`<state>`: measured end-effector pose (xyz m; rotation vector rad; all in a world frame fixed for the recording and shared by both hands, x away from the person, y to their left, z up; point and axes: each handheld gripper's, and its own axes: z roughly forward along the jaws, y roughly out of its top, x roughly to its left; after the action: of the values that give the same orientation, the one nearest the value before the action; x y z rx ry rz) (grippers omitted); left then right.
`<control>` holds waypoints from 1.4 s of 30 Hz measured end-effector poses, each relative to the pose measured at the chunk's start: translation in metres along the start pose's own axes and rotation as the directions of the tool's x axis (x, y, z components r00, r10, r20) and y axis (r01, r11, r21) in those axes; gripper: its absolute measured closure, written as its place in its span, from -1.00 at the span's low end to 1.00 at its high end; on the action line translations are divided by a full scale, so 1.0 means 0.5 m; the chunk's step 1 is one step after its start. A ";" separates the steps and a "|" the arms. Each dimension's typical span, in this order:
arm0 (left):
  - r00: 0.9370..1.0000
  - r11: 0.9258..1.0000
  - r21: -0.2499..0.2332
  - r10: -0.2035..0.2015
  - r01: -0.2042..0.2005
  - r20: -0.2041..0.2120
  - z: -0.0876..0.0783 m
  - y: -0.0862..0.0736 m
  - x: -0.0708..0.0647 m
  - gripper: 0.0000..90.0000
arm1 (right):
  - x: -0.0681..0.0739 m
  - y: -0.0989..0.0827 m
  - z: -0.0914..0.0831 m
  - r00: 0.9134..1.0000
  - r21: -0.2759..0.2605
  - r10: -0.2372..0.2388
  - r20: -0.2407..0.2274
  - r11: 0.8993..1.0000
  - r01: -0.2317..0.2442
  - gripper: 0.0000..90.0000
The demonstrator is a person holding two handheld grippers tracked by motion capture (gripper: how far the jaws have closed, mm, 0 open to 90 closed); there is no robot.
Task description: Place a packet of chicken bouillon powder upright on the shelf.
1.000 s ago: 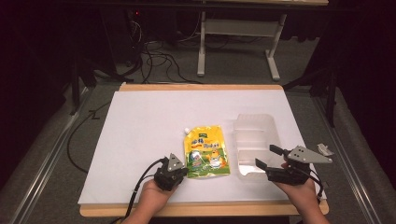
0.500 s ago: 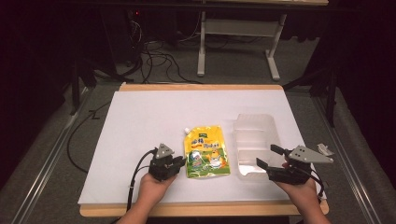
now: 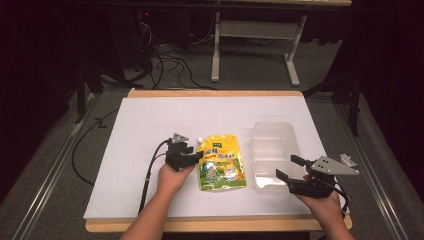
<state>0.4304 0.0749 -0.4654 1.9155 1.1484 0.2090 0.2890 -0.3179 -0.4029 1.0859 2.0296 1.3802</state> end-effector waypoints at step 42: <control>0.993 0.998 0.039 -0.062 0.058 0.103 0.059 0.006 0.015 0.94 | 0.000 -0.002 0.003 1.000 0.011 0.003 -0.003 1.000 -0.003 -0.45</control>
<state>0.4521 0.0627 -0.4835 1.8979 1.1445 0.0549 0.2897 -0.3170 -0.4047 1.0925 2.0410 1.3741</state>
